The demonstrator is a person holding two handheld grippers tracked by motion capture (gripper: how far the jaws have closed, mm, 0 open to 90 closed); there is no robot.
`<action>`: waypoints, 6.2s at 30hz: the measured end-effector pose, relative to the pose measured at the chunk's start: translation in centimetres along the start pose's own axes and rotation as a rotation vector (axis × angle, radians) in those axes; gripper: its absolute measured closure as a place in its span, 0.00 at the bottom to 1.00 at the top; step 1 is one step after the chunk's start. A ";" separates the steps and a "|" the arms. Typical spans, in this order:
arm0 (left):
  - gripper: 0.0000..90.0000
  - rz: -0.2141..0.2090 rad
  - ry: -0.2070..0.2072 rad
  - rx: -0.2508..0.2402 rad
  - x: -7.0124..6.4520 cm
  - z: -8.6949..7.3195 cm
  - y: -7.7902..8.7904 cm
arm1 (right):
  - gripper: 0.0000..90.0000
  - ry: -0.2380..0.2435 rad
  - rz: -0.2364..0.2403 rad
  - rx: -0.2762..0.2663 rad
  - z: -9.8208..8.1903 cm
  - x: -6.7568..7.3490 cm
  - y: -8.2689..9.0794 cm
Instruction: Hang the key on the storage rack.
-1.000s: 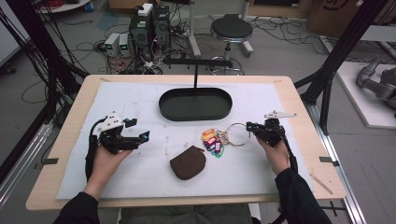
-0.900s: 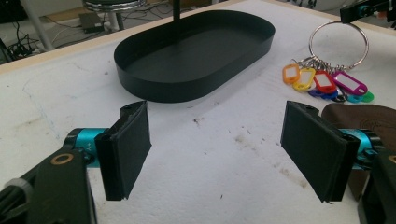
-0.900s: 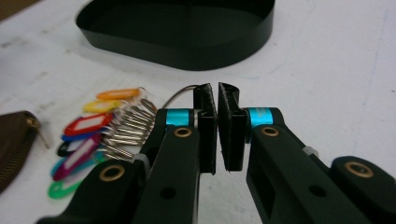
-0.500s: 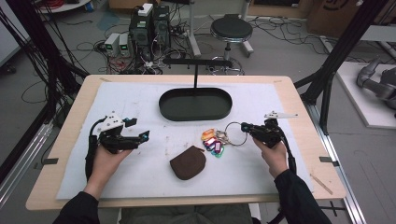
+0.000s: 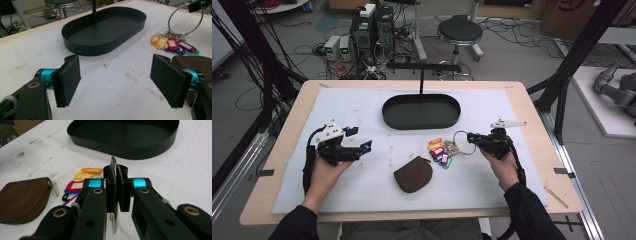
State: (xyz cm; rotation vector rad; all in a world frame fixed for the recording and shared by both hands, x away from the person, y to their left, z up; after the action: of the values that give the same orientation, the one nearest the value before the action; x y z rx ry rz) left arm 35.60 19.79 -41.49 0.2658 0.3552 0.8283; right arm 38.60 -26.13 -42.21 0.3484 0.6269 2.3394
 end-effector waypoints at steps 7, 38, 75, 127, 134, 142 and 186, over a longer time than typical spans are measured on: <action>0.27 0.006 -0.015 0.011 -0.3 -0.3 -0.1 | 0.98 0.078 0.015 -0.018 1.9 0.7 0.9; 0.27 0.001 -0.027 0.016 -0.4 -0.8 0.0 | 0.98 0.163 0.057 -0.184 12.4 -0.4 2.8; 0.27 -0.005 -0.013 0.018 -0.2 -1.2 0.3 | 0.98 0.150 -0.071 -0.169 16.5 -5.1 -4.2; 0.27 -0.010 -0.013 0.028 -0.1 -1.6 0.3 | 0.98 0.073 -0.113 -0.203 15.3 -8.2 -5.6; 0.27 -0.013 -0.013 0.026 -0.1 -1.6 0.4 | 0.98 0.074 -0.118 -0.204 15.3 -8.2 -5.8; 0.27 -0.011 -0.013 0.024 -0.1 -1.7 0.5 | 0.97 0.080 -0.125 -0.195 15.3 -8.1 -5.9; 0.27 0.003 -0.031 0.021 0.0 -1.4 0.3 | 0.48 0.134 -0.259 -0.145 13.1 -7.9 -0.4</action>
State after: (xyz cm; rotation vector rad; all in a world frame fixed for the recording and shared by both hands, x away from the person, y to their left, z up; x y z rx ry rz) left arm 34.81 20.12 -42.64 0.2979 0.3349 0.8228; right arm 49.96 -26.71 -31.91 0.0412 0.5275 2.1541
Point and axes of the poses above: each handheld gripper's, and its own axes: y roughly backward along the jaws, z roughly out of its top, x roughly to its left, the point moved 3 cm from there along -y, roughly forward along the jaws, and after that the axes turned 11 degrees about y, right-handed, at the moved point
